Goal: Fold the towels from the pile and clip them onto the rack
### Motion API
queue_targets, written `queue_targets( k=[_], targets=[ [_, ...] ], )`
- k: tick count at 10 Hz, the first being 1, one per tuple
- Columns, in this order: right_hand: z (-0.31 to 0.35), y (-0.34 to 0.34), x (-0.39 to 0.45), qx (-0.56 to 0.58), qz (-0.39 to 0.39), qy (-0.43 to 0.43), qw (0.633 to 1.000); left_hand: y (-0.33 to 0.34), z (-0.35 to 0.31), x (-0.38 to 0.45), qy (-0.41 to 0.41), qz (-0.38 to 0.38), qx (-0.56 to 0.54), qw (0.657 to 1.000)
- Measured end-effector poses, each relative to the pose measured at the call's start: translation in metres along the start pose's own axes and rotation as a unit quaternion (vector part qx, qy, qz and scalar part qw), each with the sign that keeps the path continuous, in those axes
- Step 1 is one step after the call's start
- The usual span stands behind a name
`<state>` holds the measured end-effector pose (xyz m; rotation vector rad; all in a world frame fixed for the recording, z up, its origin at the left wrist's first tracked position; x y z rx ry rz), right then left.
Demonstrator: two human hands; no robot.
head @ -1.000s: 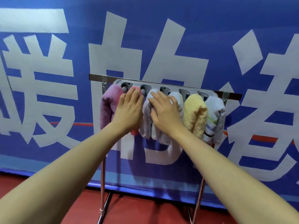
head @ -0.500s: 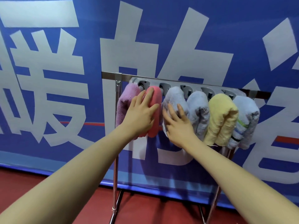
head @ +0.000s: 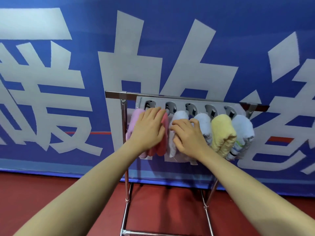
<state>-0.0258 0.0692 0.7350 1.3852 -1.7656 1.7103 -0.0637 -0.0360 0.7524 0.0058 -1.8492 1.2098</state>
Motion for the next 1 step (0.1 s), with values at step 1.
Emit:
queue_targets(
  k=[1],
  targets=[
    [-0.0081,-0.0222,0.041,0.049,0.042,0.085,0.994,-0.0329,0.0036,0.0199,-0.023,0.037,-0.011,0.999]
  ],
)
Point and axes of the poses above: each hand's wrist, its own x-axis towards the middle knuckle, its own y-axis out of the palm, z = x × y, the point moved 8 cm from there along x, towards the middle knuckle, and after that the axes turned 6 degrees about -z, right-handed, at the moved point
